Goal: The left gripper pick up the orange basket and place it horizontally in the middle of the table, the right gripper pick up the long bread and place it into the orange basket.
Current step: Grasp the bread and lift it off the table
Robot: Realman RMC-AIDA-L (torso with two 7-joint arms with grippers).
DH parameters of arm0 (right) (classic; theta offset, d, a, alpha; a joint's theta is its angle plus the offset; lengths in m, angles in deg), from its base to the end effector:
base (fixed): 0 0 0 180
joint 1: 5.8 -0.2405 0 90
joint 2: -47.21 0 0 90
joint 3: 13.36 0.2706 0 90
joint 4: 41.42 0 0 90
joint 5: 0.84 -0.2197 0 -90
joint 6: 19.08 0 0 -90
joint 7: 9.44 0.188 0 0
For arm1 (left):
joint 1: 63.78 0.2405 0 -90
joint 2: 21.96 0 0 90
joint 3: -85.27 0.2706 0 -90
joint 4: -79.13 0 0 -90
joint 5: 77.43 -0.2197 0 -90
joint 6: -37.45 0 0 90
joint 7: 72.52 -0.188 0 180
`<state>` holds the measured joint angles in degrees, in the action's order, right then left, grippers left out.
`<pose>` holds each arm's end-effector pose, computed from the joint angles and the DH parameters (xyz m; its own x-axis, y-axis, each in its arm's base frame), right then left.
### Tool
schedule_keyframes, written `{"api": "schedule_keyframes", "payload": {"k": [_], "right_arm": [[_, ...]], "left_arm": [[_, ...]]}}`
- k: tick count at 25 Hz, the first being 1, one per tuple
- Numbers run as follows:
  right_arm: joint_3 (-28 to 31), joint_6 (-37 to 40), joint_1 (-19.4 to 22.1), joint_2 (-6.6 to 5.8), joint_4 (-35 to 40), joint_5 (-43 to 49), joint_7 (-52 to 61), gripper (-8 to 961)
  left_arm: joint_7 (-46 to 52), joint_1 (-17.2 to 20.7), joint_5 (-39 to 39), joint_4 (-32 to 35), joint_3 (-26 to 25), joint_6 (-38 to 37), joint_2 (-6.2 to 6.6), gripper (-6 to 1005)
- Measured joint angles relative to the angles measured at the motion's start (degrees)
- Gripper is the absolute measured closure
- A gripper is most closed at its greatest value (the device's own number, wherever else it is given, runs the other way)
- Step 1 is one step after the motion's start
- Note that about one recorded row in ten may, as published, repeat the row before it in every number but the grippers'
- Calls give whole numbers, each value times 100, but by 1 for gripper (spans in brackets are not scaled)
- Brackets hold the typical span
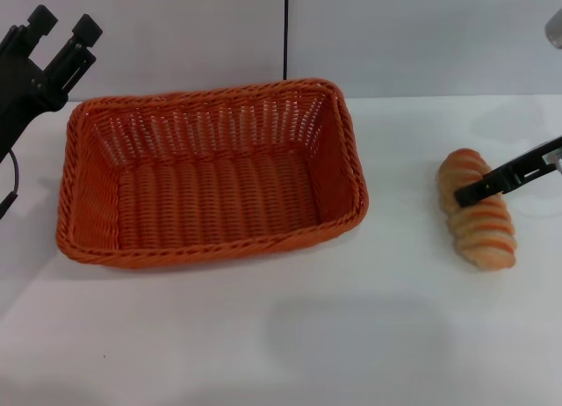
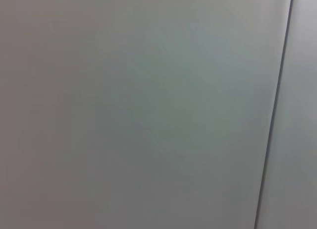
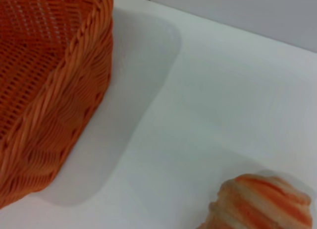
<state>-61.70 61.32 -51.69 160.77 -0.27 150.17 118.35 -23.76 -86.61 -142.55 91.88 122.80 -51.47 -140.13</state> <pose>0.2846 0.4257 -0.0211 0.6125 -0.7896 0.0381 -0.7295 -0.5831 -0.3575 -0.2987 0.3560 0.0150 0.4138 -0.0897 0.9060 0.7366 -0.5518 -0.3911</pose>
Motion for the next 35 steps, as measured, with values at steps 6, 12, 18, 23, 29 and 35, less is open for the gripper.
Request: {"api": "schedule_keyframes", "payload": {"k": [6,12,18,23,29,35], "right_arm": [[42,46,74,6,109,-28,-19,374],[45,53,103,9,113,-41,-42,438],[45,76,126,9,113,-45,-53,480],[49,124,136,17,124,-47,-55,523],[53,145,183,18,185,-115,-58,569],[62,149,247,18,253,-211,-68,604]], "left_arm": [[1,-2,0,0,0,-1,5,236],[8,0,0,0,35,-18,5,236],[16,5,0,0,43,-35,5,236],[19,7,-1,0,61,-56,5,236],[84,7,0,0,70,-199,5,235],[89,8,-1,24,90,-279,10,235]]}}
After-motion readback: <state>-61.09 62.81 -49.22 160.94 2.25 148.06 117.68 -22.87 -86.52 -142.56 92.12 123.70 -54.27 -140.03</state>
